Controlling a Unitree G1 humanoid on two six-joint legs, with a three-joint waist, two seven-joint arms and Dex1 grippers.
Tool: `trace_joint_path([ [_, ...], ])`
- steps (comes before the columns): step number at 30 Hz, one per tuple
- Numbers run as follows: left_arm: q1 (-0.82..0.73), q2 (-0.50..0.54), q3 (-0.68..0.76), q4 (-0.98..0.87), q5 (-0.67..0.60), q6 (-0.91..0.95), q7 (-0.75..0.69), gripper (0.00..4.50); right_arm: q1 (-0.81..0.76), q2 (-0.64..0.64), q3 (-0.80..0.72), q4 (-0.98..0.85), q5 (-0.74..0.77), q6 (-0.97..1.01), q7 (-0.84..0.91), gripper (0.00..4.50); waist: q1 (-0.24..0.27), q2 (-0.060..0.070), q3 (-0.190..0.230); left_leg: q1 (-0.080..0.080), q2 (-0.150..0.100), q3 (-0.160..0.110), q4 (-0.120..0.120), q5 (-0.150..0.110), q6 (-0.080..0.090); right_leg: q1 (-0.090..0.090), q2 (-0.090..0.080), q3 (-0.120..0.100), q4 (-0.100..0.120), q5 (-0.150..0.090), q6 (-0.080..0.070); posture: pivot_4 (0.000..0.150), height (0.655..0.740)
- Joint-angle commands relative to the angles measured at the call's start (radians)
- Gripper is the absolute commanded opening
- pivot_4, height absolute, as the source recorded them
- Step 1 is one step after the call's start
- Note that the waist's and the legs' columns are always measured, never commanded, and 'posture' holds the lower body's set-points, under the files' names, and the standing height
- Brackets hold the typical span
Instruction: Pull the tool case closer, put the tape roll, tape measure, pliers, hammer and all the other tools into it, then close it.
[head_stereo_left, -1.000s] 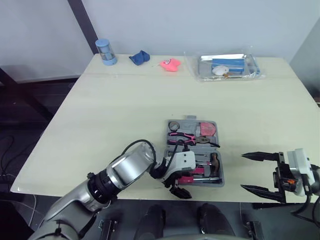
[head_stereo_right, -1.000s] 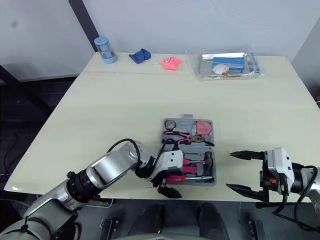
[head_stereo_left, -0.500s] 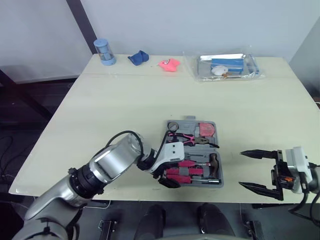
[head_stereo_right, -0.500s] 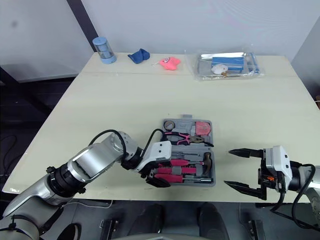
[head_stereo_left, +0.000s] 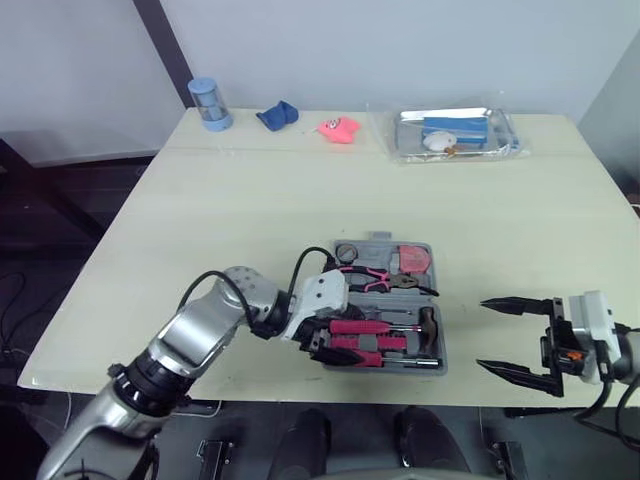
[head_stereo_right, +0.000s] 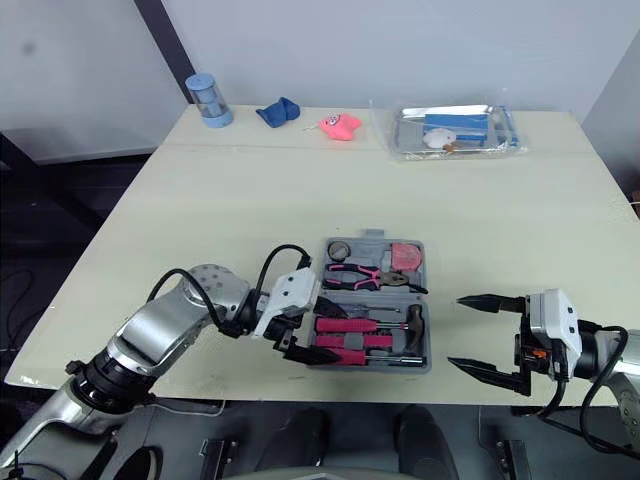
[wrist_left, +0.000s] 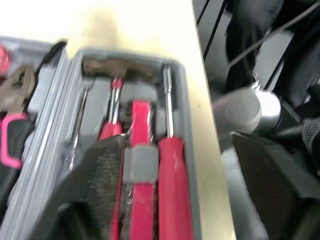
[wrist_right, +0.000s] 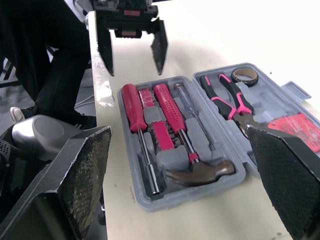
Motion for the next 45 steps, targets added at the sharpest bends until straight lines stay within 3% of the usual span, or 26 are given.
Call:
trace_joint_path([
  [1,0.014,-0.036,0.038,0.069,0.008,-0.122,-0.003,1.43,-0.013,0.003,-0.004,-0.004,0.006,-0.021,0.001,4.5,0.0,0.0,0.0,0.0,0.0,0.0,0.0,0.0,0.0,0.0,0.0,0.0,0.0,0.0,0.0,0.15,0.74],
  [4,0.026,-0.062,0.024,0.141,0.037,-0.237,-0.032,0.06,-0.017,0.005,-0.001,0.001,0.002,-0.025,0.001,4.5,0.0,0.0,0.0,0.0,0.0,0.0,0.0,0.0,0.0,0.0,0.0,0.0,0.0,0.0,0.0,0.15,0.74],
  [11,0.04,-0.099,-0.03,0.233,0.11,-0.401,-0.094,0.06,-0.024,0.005,0.003,0.014,-0.003,-0.036,0.002,4.5,-0.001,0.0,0.0,0.0,0.0,0.0,0.0,0.0,0.0,0.0,0.0,0.0,0.0,0.0,0.0,0.15,0.74],
  [26,0.042,-0.2,-0.078,0.39,0.21,-0.526,-0.094,0.06,-0.013,-0.001,-0.011,0.018,-0.004,-0.042,-0.001,4.5,-0.002,0.0,0.0,0.0,0.0,0.0,0.0,0.0,0.0,0.0,0.0,0.0,0.0,0.0,0.0,0.15,0.74],
  [45,0.065,-0.216,-0.112,0.57,0.278,-0.636,-0.098,0.06,0.016,-0.009,-0.028,-0.001,-0.004,-0.038,-0.015,4.5,-0.003,0.004,-0.006,0.002,0.0,0.0,0.0,0.0,0.0,0.001,0.0,0.0,0.0,0.0,0.0,0.15,0.74],
])
